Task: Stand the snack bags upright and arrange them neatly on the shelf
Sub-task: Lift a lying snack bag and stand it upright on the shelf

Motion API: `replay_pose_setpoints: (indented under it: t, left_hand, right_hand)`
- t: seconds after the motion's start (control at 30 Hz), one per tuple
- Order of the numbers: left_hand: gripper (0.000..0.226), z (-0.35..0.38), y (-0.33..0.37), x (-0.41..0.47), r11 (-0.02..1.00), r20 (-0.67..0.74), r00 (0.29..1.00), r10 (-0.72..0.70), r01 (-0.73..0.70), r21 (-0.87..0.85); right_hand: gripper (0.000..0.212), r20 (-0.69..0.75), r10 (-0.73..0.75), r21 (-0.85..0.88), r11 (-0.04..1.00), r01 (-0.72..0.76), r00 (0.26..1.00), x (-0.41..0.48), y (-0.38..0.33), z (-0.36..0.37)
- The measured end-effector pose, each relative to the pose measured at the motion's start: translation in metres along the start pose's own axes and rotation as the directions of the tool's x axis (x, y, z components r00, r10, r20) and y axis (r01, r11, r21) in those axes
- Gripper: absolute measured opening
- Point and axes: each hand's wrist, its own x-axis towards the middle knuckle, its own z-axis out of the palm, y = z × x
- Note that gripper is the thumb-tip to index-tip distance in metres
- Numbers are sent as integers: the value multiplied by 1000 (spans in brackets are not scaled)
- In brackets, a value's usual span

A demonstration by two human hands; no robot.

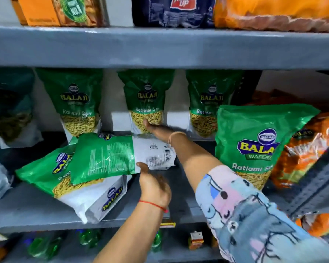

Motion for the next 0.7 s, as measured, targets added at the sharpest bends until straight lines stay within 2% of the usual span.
replay_pose_setpoints:
  t: [0.03, 0.1, 0.17, 0.27, 0.33, 0.4, 0.47, 0.53, 0.6, 0.7]
  left_hand:
    - [57, -1, -1, 5, 1000, -11, 1000, 0, 1, 15]
    - [53, -3, -3, 14, 1000, -36, 999, -23, 23, 20]
    - [57, -4, -5, 17, 999, 29, 999, -40, 40, -4]
    - [69, -2, -6, 16, 999, 109, 993, -33, 35, -18]
    - [66, 3, -7, 12, 1000, 64, 998, -15, 16, -13]
    - [64, 4, -10, 11, 1000, 25, 1000, 6, -6, 2]
    - [65, 5, -12, 7, 999, 38, 999, 6, -7, 32]
    - [61, 6, -14, 6, 999, 43, 998, 49, -50, 17]
    - [57, 6, -14, 7, 994, 43, 993, 110, -110, 7]
    - [49, -1, -9, 13, 982, 29, 985, 170, -172, 76]
  right_hand:
    - [60, 22, -24, -93, 995, 26, 999, 4, -1, 2]
    - [56, 83, -59, -169, 983, 73, 995, 11, 1, 7]
    - [56, 103, -84, -241, 965, 107, 991, 13, 4, 12]
    - [59, 36, -72, -282, 956, 79, 997, 7, 3, 11]
    - [66, -36, -8, -299, 954, -3, 999, 1, 3, 6]
    - [82, -107, 50, -287, 955, -79, 993, -9, 7, 1]
    - [90, -183, 35, -215, 974, -75, 983, -23, 16, -1]
    - [81, -283, -25, -108, 994, -6, 959, -37, 32, 1]
    - [67, -372, -20, 121, 990, 70, 928, -50, 50, 2]
    - [54, -427, 62, 402, 907, 128, 902, -72, 75, 14]
